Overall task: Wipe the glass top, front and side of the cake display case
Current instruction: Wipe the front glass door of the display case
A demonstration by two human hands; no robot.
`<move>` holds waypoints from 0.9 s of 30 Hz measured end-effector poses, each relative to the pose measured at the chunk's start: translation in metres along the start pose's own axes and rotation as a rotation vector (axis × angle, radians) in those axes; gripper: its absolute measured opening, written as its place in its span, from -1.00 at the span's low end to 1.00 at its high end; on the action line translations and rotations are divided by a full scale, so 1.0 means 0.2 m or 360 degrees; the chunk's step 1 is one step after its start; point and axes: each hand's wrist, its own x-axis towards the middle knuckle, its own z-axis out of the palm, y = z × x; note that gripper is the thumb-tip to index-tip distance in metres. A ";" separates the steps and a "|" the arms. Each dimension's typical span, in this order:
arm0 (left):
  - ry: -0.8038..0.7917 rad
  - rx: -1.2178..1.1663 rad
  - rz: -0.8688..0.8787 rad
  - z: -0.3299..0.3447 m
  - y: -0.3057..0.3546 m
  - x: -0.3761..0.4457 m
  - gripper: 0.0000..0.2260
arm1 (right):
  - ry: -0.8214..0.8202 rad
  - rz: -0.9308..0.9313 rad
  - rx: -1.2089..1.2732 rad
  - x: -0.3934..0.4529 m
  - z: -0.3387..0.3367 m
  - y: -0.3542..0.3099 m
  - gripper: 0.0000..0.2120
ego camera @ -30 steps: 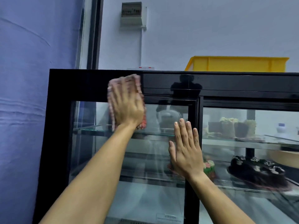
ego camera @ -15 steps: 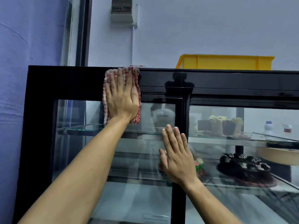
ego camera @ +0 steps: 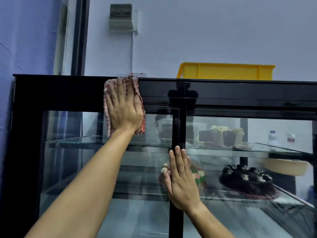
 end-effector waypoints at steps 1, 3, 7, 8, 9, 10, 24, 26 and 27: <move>0.0009 -0.0010 0.0050 0.01 0.07 -0.02 -0.42 | 0.0019 0.0026 0.0040 0.00 0.01 -0.01 -0.40; -0.0022 -0.0031 0.0308 0.05 0.26 -0.07 -0.42 | 0.0052 0.0055 0.0084 -0.01 0.03 -0.01 -0.38; -0.0131 -0.0045 0.0579 0.09 0.42 -0.13 -0.46 | 0.0051 0.0051 0.0044 -0.01 0.03 -0.01 -0.34; -0.0144 -0.0048 0.0622 0.09 0.37 -0.12 -0.46 | 0.0043 0.0046 0.0029 -0.01 0.02 -0.01 -0.34; -0.0143 -0.0048 0.0630 0.08 0.30 -0.10 -0.46 | 0.0032 0.0045 0.0011 -0.02 0.02 -0.01 -0.35; -0.0125 -0.0034 0.0587 0.07 0.23 -0.08 -0.45 | 0.0024 0.0046 -0.0008 -0.01 0.01 -0.01 -0.35; -0.0185 -0.0052 0.0610 0.08 0.35 -0.16 -0.46 | -0.0031 0.0135 -0.0020 -0.03 0.00 -0.04 -0.39; -0.0160 -0.0058 0.0532 0.08 0.30 -0.15 -0.46 | -0.0051 0.0124 0.0001 -0.03 0.00 -0.04 -0.39; -0.0135 -0.0050 0.0443 0.07 0.30 -0.16 -0.45 | -0.0058 0.0131 0.0024 -0.03 0.00 -0.04 -0.40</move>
